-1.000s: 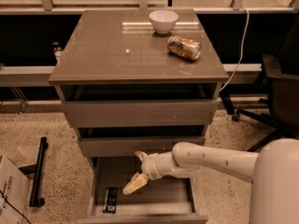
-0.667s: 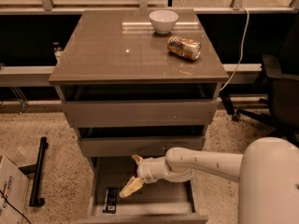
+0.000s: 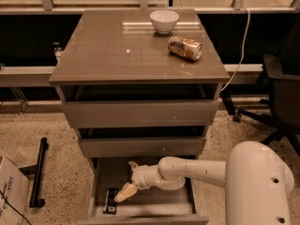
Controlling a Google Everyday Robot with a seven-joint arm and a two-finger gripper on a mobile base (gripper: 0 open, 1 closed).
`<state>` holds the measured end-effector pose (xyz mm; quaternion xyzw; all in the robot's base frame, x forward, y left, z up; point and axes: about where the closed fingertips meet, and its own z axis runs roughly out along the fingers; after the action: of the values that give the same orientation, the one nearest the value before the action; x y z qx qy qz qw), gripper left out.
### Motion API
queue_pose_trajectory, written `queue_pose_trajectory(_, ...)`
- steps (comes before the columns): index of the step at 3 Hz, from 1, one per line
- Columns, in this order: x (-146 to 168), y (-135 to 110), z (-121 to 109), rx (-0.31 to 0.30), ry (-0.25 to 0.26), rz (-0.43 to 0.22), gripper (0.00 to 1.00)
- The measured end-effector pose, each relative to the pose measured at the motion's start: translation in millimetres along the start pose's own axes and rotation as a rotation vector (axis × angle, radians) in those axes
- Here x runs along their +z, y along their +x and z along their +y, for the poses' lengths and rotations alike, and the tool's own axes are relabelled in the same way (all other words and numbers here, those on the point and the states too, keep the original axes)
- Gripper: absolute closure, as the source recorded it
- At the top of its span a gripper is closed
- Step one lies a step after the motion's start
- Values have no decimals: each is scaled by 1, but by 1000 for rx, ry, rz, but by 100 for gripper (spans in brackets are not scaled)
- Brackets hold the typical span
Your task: Pick rxbar blueberry from bottom drawer and place on counter
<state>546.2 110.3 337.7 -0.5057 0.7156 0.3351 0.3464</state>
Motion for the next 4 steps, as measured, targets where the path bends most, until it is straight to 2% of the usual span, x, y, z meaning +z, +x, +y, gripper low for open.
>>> queue_pose_trajectory(2, 16, 10, -3, 18, 4, 15, 0)
queue_pose_trajectory(3, 47, 18, -6, -7, -8, 33, 0)
queue_pose_trajectory(4, 99, 36, -7, -79, -2, 60, 0)
